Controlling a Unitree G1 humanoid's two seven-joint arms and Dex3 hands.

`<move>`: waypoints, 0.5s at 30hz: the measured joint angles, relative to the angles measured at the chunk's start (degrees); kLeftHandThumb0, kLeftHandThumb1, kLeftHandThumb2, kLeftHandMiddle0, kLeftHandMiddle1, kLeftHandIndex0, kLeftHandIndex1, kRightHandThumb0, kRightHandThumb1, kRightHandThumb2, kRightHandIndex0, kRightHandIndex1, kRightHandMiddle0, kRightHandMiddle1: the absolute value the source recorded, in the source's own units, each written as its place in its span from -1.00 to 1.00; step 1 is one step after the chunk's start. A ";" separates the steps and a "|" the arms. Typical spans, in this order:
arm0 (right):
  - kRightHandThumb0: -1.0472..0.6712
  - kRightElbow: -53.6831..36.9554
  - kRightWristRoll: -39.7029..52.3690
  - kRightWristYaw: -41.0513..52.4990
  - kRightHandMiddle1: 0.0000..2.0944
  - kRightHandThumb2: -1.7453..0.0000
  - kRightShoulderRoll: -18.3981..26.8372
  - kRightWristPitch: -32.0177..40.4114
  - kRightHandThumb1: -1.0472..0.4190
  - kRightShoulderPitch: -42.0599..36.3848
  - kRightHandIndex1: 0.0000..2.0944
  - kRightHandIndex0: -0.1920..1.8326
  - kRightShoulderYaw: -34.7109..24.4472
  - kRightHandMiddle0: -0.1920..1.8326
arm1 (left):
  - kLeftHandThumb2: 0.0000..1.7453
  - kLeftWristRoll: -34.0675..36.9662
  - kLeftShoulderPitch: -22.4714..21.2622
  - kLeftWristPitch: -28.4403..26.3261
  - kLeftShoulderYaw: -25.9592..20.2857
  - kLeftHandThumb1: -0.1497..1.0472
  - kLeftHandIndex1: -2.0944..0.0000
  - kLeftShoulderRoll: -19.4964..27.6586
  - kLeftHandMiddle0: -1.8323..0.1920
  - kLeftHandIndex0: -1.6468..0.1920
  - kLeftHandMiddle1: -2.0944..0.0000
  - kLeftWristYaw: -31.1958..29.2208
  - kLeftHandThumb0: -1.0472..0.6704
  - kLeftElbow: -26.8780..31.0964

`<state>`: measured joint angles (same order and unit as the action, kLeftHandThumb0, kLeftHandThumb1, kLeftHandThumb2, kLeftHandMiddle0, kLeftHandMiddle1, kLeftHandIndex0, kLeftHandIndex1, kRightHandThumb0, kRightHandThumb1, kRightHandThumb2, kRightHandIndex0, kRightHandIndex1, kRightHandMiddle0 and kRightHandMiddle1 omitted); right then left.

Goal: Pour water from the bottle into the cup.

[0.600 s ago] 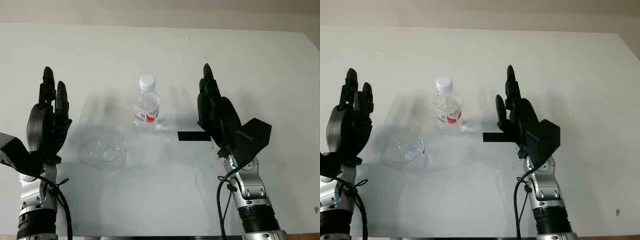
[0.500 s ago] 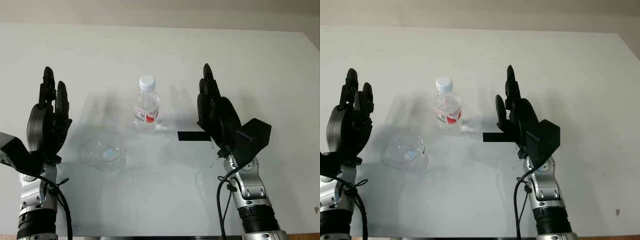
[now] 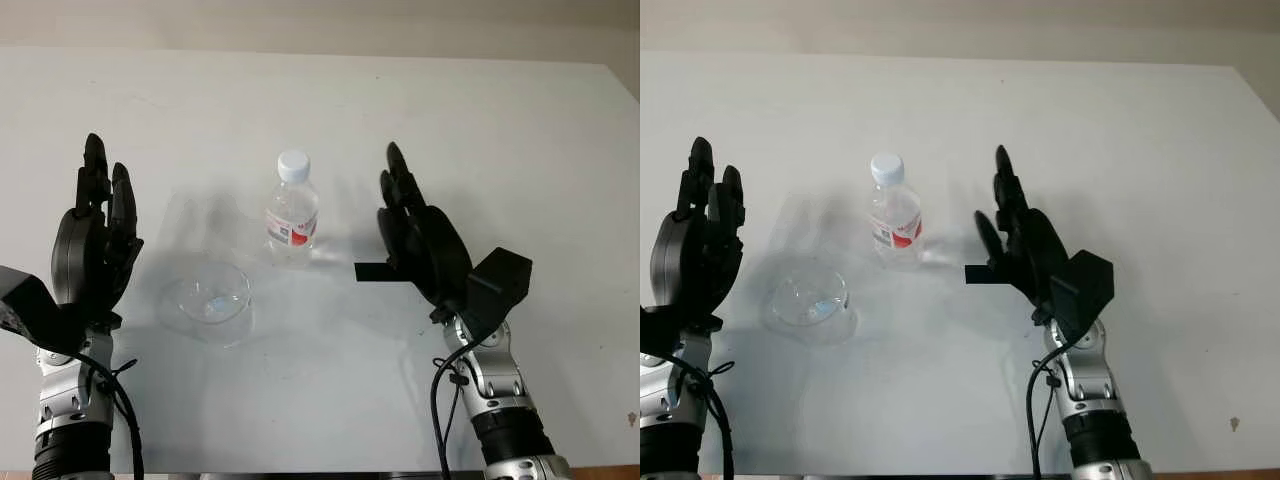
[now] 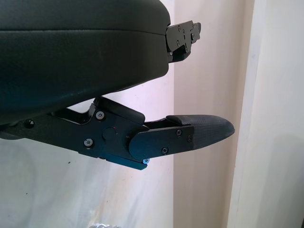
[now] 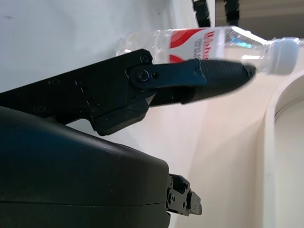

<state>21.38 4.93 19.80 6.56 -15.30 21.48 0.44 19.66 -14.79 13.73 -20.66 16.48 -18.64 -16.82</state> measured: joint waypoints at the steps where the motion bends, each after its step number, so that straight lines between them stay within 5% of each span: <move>1: -0.95 0.80 -0.32 0.31 -1.00 0.92 0.00 -0.65 -0.95 0.92 -1.00 -1.00 0.37 -1.00 | -0.42 0.01 0.07 0.00 0.01 1.00 0.98 0.00 1.00 1.00 0.97 -0.15 -0.64 0.00; 15: -0.93 14.30 -2.90 4.03 -1.00 0.94 -3.51 -5.39 -0.82 13.33 -1.00 -1.00 4.52 -1.00 | -0.40 -0.38 -0.03 -0.11 0.79 1.00 0.97 -0.12 1.00 1.00 0.96 0.20 -0.64 -0.10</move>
<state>35.68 2.02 23.83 3.06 -20.69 34.81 4.96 19.28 -14.82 13.62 -19.87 16.36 -18.43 -16.92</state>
